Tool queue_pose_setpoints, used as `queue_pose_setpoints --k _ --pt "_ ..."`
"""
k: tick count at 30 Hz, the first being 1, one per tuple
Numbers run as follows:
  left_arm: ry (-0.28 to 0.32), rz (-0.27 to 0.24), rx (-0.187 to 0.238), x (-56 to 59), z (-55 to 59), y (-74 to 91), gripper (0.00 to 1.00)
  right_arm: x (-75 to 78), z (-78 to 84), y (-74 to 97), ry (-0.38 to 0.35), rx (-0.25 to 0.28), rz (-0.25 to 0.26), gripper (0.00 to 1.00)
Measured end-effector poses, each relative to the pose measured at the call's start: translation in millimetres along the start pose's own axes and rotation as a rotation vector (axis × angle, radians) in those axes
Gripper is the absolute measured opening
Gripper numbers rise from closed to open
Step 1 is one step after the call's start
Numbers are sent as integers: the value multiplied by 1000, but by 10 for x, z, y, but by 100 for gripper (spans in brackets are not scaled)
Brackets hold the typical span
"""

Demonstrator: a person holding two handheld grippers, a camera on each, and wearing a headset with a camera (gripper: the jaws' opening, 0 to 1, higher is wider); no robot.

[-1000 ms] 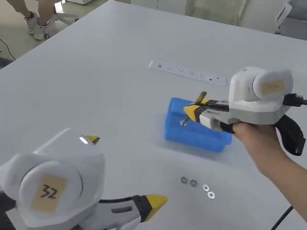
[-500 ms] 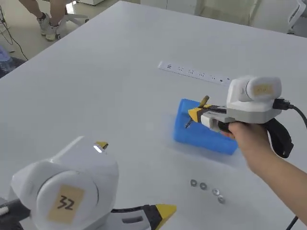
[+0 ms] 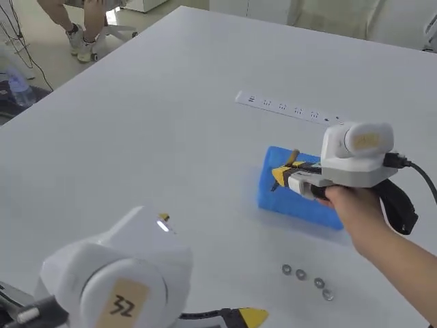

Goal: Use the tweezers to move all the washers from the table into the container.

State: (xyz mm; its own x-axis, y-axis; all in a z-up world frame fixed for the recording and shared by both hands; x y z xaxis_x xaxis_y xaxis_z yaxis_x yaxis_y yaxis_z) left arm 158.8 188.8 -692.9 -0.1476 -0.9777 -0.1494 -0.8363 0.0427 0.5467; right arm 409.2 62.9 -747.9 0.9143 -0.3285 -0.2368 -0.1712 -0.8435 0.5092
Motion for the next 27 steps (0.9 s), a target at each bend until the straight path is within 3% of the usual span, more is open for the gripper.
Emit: queue_pose_setpoints --k 13,17,25,27 --pt "38 -4 7 -15 -9 -8 97 12 2 2 -24 -3 -4 4" --pt "27 -5 1 -15 -3 -1 99 -5 -28 23 6 -4 5 4" --pt "31 7 -1 13 2 6 99 -180 -230 399 55 65 2 4" --pt "32 8 4 19 -6 9 99 -205 -225 425 64 70 3 4"
Point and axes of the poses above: the centre of the closed fingertips' face, and the gripper's own axes: y roughly backward along the fingers, x roughly to its right, z roughly out of its underside, the point moved 10 cm from there along y, roughly backward along the fingers, and after that the axes turned 15 degrees about -z, right-handed, at the moved point
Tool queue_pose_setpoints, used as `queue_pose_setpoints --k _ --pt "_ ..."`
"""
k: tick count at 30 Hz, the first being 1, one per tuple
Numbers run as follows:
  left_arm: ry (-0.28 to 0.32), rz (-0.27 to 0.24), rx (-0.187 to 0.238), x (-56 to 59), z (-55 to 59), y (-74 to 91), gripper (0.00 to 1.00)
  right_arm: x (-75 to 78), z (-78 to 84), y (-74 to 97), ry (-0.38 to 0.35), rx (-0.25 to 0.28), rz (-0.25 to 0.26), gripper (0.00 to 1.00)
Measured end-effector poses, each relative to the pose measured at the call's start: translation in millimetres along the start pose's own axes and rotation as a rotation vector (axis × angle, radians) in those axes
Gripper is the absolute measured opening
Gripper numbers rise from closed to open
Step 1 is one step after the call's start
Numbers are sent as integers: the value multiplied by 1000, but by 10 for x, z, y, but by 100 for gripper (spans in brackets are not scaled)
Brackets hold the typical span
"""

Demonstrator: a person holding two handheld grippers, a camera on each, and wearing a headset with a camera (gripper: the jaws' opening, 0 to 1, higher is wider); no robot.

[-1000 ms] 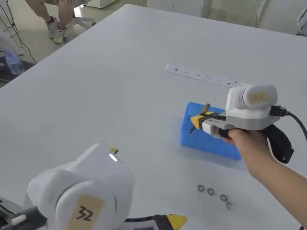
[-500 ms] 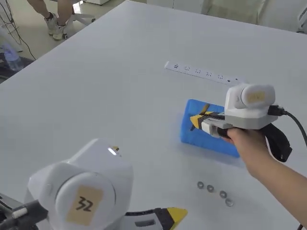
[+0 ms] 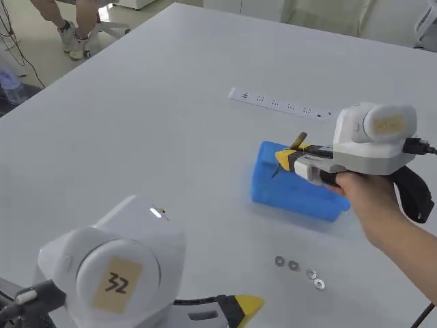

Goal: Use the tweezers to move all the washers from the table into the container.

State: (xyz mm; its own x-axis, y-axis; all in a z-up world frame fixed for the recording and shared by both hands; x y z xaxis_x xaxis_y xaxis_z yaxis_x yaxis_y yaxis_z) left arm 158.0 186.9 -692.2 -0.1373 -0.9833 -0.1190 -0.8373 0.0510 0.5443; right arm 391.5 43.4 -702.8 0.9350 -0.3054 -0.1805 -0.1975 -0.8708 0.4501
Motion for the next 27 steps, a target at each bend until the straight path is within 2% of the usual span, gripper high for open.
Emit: queue_pose_setpoints --k 8,12,19,23,27 --pt "-7 6 1 17 -15 2 99 -183 -36 221 16 33 -15 4" --pt "-11 6 0 20 -14 -3 99 -340 -9 335 12 42 -24 4" --pt "-21 10 -2 29 -25 -1 99 -556 158 437 3 7 -40 4" --pt "-23 13 -16 26 -18 -12 99 -653 266 465 -38 -2 -52 4" --pt "-17 11 -4 28 -23 -9 99 -715 363 477 -63 -24 -59 4"
Point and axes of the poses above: the centre of the closed fingertips' face, and the gripper's own axes: y roughly backward along the fingers, x roughly to its right, z roughly out of its underside, the point moved 10 cm from there along y, roughly backward along the fingers, and after that the axes turned 15 degrees about -z, right-handed, at the moved point
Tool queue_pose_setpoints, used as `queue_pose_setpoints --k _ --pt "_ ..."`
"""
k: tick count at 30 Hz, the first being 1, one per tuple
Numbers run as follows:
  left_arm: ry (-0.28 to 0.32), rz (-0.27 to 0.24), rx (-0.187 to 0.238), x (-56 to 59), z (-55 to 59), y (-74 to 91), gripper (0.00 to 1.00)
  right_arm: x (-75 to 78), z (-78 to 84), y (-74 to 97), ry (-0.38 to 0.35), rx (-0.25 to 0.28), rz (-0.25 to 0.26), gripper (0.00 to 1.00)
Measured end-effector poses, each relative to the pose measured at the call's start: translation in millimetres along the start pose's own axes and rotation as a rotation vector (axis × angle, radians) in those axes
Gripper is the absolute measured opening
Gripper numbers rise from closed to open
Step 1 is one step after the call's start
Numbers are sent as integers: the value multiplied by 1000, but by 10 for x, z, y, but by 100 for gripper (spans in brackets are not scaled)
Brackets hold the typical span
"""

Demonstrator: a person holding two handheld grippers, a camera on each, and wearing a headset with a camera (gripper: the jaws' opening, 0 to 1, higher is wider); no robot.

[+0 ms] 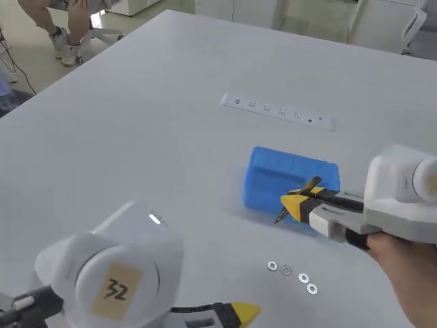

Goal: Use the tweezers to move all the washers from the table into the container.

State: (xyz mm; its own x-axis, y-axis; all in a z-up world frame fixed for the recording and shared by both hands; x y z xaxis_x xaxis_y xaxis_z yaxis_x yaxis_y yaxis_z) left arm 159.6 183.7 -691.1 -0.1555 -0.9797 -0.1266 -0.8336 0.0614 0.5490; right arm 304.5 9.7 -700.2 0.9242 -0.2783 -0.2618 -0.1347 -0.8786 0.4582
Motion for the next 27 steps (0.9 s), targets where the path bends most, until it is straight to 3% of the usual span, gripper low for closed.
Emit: queue_pose_setpoints --k 4,9,13,17,23,27 --pt "-5 -1 -1 3 2 -9 99 -49 136 -12 14 -52 12 4" --pt "-11 -4 10 11 2 -1 99 -59 260 -56 -6 -80 -2 4" --pt "-2 -5 10 10 -4 -9 99 -62 381 -125 28 -149 -2 4" --pt "-24 -10 1 6 12 -9 99 -47 406 -137 16 -146 -2 4" --pt "-6 -2 -11 6 39 -4 99 -28 417 -155 26 -143 23 4" --pt "-13 -1 -12 12 39 -12 99 3 452 -192 -4 -140 12 4"
Point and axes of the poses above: the centre of the closed fingertips' face, and the gripper's own axes: y roughly backward along the fingers, x roughly to its right, z roughly out of its underside, the point moved 10 cm from there along y, roughly backward along the fingers, and after that the axes turned 15 degrees about -z, right-handed, at the moved point
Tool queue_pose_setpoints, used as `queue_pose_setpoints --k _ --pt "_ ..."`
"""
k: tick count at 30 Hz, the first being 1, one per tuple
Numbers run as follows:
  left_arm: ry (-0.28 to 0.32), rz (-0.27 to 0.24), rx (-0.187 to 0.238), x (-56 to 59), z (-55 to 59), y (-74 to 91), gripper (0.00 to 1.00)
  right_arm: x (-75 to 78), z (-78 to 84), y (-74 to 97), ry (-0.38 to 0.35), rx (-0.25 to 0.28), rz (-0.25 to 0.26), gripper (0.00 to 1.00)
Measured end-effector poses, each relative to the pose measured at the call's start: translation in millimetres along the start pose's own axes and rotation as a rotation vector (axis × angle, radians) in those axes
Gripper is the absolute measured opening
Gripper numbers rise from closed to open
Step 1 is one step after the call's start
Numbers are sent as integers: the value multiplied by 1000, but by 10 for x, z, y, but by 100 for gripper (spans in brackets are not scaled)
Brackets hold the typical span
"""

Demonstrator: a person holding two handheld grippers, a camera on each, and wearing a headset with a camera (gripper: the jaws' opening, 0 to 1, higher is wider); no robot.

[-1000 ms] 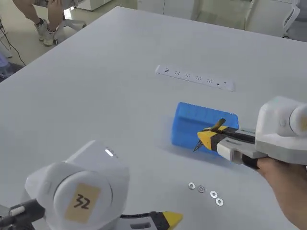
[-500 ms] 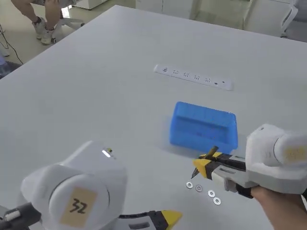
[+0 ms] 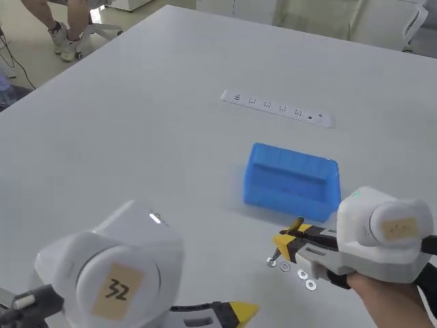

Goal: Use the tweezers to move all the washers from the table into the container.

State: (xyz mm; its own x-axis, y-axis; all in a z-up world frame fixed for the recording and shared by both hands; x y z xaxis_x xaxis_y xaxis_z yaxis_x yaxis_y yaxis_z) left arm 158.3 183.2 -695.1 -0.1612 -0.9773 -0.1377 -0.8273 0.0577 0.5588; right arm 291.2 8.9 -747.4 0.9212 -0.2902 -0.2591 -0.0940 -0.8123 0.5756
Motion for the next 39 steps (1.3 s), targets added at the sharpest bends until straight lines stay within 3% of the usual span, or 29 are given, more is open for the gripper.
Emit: queue_pose_setpoints --k 17,39 --pt "-19 -7 -11 -12 25 2 99 -57 -34 -40 113 -37 15 4" --pt "-42 -5 -18 -1 28 0 98 -38 -25 -23 83 -20 34 3"
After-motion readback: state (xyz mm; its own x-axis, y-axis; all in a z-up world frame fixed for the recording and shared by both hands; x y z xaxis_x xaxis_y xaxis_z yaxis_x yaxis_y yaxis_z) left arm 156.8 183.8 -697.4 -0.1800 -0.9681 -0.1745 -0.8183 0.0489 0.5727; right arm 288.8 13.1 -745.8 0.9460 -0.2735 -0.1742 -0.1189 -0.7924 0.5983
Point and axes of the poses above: the centre of the closed fingertips' face, and the gripper's own axes: y roughly backward along the fingers, x roughly to its right, z roughly out of its underside, the point moved 10 cm from there along y, roughly backward along the fingers, and after that the axes turned 15 degrees about -z, right-handed, at the moved point
